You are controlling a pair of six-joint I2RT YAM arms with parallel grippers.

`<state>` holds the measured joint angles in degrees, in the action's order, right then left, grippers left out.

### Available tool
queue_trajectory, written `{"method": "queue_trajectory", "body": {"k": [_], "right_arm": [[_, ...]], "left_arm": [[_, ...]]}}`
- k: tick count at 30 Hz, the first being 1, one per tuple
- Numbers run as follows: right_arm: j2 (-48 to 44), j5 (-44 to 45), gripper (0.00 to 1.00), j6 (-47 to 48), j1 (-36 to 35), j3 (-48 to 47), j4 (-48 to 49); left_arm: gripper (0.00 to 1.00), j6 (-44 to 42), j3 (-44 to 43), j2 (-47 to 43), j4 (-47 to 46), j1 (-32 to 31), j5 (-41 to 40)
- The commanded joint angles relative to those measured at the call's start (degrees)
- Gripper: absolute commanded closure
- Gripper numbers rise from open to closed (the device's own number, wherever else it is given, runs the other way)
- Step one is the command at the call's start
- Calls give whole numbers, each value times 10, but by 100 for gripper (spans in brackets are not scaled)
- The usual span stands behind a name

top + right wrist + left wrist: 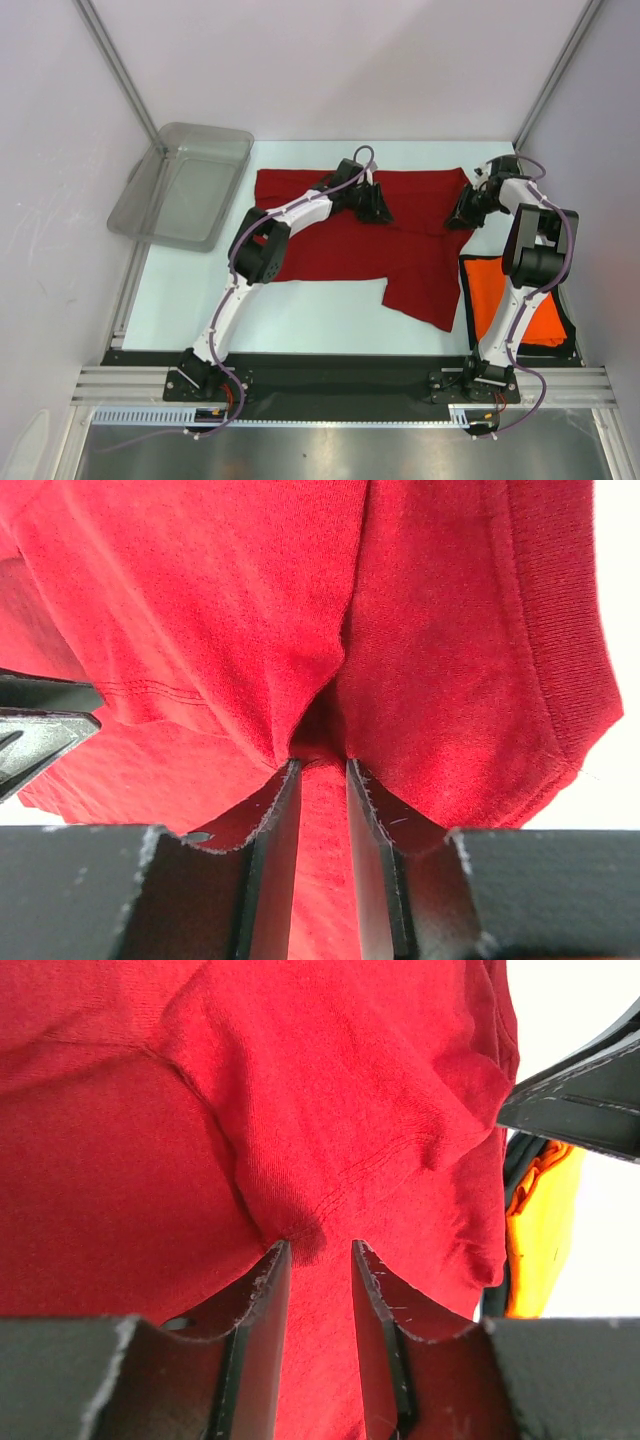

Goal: Fold and stack the t-shirts
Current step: Fold the tshirt

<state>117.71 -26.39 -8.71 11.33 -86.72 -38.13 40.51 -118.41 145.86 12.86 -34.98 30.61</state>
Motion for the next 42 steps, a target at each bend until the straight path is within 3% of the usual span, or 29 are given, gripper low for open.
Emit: {"method": "queue_trajectory", "body": {"k": [1, 6, 13, 27, 38, 42], "right_arm": [[2, -2, 70, 13, -6, 11, 17], [13, -5, 68, 13, -8, 13, 18], [-2, -14, 59, 4, -10, 28, 42], [-31, -23, 60, -19, -14, 74, 77], [-57, -66, 69, -92, -11, 160, 212], [-64, -60, 80, -111, -7, 166, 226]], "left_arm": [[64, 11, -2, -1, -22, -3, 2], [64, 20, -2, 3, -28, -3, 7], [60, -2, 22, -22, -12, -3, -13], [54, -7, 42, -30, -1, -3, -13], [55, 7, 42, -28, -14, -2, -3], [56, 6, 42, -30, -14, -2, -3]]}}
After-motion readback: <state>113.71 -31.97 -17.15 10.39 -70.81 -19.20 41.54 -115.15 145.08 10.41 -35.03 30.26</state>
